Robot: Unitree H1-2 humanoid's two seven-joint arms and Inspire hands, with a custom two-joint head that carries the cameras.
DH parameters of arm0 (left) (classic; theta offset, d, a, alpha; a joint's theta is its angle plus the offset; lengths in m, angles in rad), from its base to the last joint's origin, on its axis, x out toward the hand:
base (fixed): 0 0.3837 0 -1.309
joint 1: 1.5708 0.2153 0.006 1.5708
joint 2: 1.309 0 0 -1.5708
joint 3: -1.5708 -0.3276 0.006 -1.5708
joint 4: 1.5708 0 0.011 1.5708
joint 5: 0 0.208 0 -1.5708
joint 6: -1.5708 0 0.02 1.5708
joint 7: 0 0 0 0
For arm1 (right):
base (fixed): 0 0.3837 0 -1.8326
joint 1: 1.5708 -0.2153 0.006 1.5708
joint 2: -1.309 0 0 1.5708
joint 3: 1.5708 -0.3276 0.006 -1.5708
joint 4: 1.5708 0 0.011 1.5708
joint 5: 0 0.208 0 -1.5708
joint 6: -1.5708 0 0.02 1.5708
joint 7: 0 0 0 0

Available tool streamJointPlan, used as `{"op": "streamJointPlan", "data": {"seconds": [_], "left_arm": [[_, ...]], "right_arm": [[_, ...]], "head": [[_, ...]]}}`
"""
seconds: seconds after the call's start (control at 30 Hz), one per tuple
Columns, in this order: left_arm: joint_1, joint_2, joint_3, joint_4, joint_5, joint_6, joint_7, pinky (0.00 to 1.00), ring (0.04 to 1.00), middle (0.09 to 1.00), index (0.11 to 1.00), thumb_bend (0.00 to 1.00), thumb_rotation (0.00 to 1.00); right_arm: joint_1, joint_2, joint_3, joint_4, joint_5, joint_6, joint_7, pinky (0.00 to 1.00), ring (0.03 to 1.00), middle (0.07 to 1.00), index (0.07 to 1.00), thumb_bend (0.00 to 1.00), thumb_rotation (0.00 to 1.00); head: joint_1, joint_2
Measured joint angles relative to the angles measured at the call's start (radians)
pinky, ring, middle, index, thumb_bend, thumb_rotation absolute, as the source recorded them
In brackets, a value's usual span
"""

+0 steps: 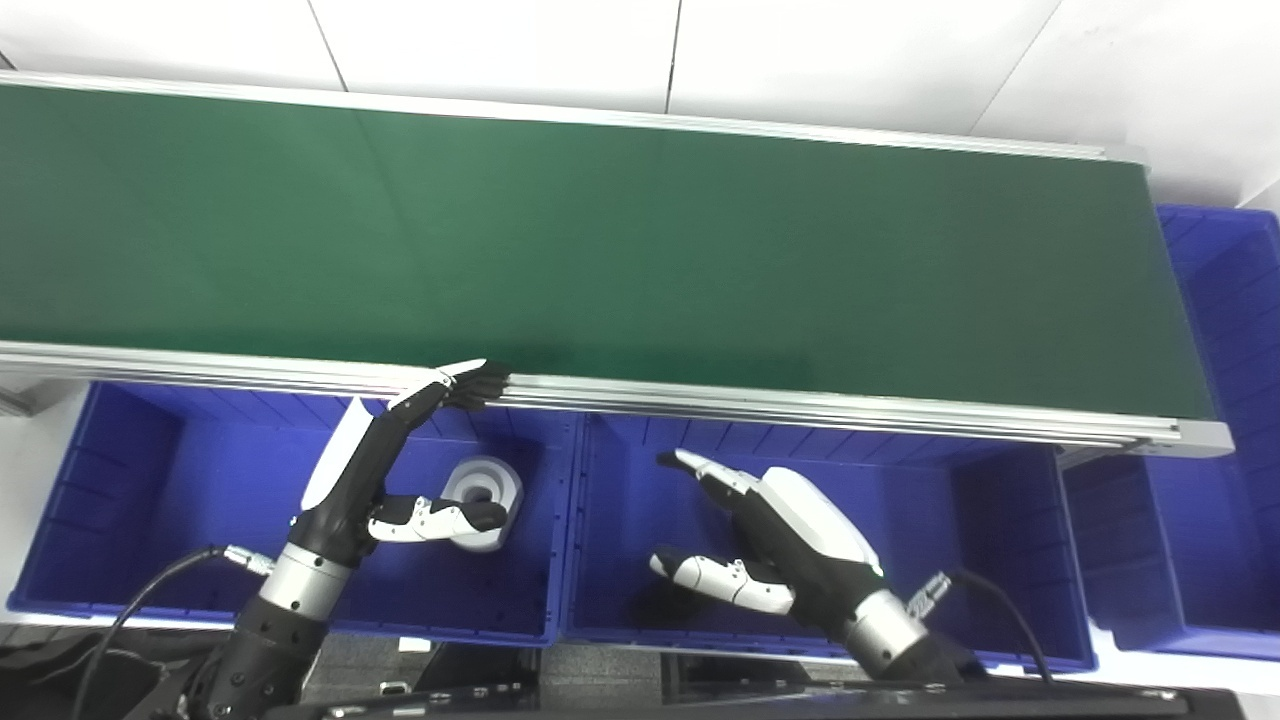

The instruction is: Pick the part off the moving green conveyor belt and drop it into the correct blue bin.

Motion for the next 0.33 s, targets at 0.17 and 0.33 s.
{"op": "streamJointPlan", "data": {"seconds": [0.17, 0.33], "left_arm": [[0.009, 0.001, 0.011, -0.001, -0.001, 0.000, -0.028, 0.70, 0.751, 0.782, 0.793, 0.76, 0.67], [0.013, 0.001, 0.020, 0.000, 0.001, 0.000, -0.043, 0.72, 0.763, 0.793, 0.802, 0.75, 0.67]], "right_arm": [[0.046, 0.025, 0.015, 0.050, 0.081, -0.125, -0.093, 0.78, 0.897, 0.945, 0.976, 0.75, 0.81], [0.039, 0.011, 0.013, 0.097, 0.097, -0.169, -0.133, 0.78, 0.898, 0.954, 0.988, 0.76, 0.73]], "head": [[-0.003, -0.005], [-0.006, -0.012]]}}
